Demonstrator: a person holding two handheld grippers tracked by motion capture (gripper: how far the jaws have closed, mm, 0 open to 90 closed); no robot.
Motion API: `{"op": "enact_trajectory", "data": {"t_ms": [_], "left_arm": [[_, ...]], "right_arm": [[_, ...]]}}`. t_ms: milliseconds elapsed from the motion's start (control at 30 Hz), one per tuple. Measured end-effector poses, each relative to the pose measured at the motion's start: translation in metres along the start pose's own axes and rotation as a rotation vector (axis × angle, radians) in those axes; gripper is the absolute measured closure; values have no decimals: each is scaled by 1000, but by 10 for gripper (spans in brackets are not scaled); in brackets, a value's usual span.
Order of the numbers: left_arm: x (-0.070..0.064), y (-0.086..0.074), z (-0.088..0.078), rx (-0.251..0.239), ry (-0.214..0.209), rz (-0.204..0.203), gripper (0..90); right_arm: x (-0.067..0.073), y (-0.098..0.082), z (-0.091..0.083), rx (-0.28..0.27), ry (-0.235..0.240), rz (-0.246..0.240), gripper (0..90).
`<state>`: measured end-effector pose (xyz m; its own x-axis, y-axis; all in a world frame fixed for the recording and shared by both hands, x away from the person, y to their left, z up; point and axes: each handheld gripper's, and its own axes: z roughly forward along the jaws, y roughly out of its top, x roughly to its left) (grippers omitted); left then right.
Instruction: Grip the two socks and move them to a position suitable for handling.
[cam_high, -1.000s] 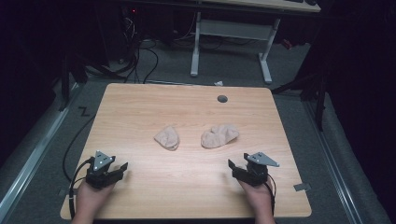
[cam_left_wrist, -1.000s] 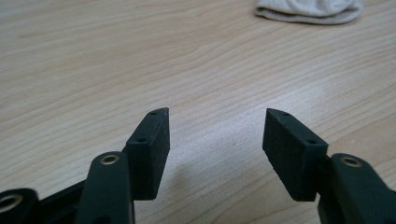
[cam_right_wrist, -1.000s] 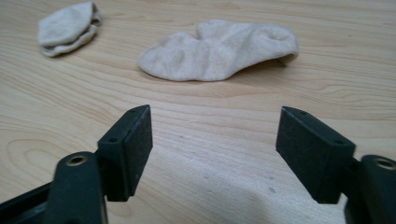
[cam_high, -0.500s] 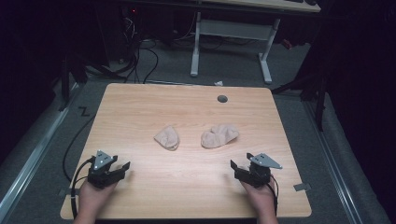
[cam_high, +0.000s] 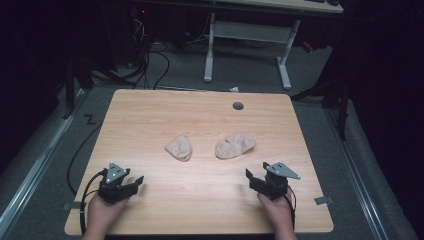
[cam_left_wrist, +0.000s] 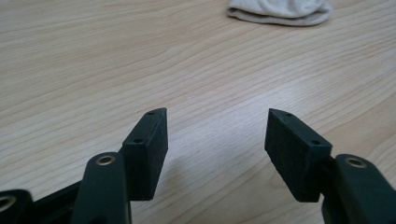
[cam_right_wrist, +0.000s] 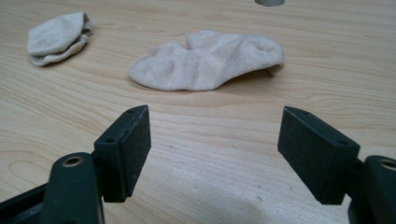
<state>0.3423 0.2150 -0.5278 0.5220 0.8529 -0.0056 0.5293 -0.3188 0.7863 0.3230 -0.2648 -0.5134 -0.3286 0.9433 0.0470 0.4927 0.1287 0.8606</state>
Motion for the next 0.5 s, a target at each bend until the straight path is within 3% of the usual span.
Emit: {"op": "enact_trajectory", "data": {"t_ms": [100, 333, 500], "left_arm": [[-8, 8, 5, 5, -24, 17, 396], [-29, 32, 26, 7, -77, 50, 409], [-46, 54, 51, 12, -100, 87, 413]], "right_arm": [[-1, 0, 1, 11, 29, 0, 164], [3, 0, 5, 28, 47, -2, 156], [6, 0, 9, 39, 73, -19, 153]]}}
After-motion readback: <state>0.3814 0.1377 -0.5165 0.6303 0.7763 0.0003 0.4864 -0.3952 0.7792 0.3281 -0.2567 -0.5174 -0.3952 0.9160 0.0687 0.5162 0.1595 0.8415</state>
